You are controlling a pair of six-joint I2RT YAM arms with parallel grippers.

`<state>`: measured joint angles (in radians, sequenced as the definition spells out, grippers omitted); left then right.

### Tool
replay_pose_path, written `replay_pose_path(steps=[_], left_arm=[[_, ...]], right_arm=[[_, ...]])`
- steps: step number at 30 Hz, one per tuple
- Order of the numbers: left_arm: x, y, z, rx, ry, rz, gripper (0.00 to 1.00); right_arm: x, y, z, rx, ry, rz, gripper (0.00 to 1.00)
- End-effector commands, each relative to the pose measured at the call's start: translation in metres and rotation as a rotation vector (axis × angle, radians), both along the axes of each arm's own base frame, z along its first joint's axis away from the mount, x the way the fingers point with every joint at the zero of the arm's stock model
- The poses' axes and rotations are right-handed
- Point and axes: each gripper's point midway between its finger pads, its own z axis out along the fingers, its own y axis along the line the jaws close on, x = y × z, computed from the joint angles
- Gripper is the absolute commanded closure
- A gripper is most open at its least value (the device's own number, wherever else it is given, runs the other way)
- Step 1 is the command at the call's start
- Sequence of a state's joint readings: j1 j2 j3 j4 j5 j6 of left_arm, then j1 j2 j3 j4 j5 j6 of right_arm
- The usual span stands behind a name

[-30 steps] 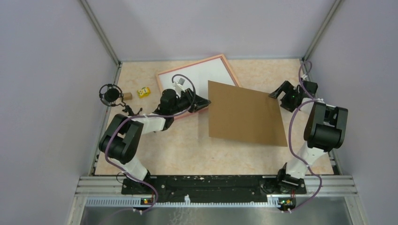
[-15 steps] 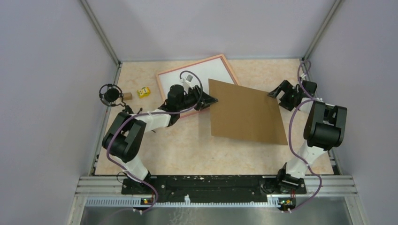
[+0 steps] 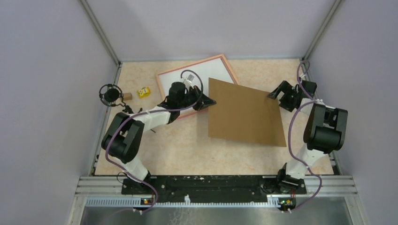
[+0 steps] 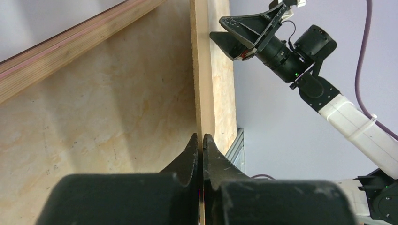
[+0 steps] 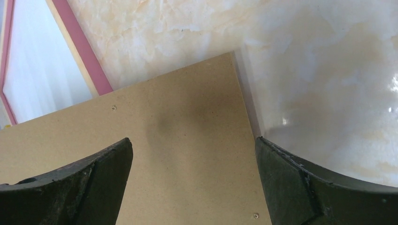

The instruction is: Put the photo into the frame

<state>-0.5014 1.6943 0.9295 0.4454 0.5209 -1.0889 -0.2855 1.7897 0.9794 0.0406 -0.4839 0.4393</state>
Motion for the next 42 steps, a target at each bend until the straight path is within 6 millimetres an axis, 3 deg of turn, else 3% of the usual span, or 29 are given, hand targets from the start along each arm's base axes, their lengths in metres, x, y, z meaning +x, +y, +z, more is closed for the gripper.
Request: replay_pose_path(steps=[1,7,12,15,19,24,26,29,34,42], left_arm=[[-0.003,0.003,0.07,-0.036,-0.209,-0.068,1.0],[-0.019,0.031,0.111,-0.026,-0.252,-0.047,1.0],[-0.016,0.085,0.137,0.033,-0.265,0.106,1.0],[-0.015,0.118,0.15,0.045,-0.249,0.193,1.0],[-0.019,0.143,0.17,0.038,-0.218,0.263,1.0],[-0.021,0.16,0.193,-0.01,-0.167,0.36,1.0],[-0.017,0.172,0.203,-0.02,-0.15,0.416,1.0],[-0.013,0.184,0.219,-0.045,-0.14,0.464,1.0],[-0.011,0.191,0.228,-0.083,-0.109,0.497,1.0],[-0.009,0.203,0.236,-0.087,-0.099,0.548,1.0]], right_arm=[[-0.008,0.004,0.036,-0.101,-0.051,0.033,0.01],[-0.014,0.01,0.09,-0.299,-0.121,0.011,0.01],[-0.02,0.046,0.126,-0.491,-0.129,0.082,0.01],[-0.025,0.094,0.154,-0.5,-0.227,0.21,0.01],[-0.045,0.18,0.205,-0.505,-0.474,0.444,0.01],[-0.104,0.295,0.251,-0.569,-0.77,0.77,0.01],[-0.128,0.329,0.26,-0.623,-0.864,0.84,0.01],[-0.155,0.363,0.269,-0.66,-0.962,0.896,0.01],[-0.188,0.384,0.279,-0.699,-1.094,0.954,0.01],[-0.214,0.385,0.28,-0.761,-1.211,0.991,0.01]])
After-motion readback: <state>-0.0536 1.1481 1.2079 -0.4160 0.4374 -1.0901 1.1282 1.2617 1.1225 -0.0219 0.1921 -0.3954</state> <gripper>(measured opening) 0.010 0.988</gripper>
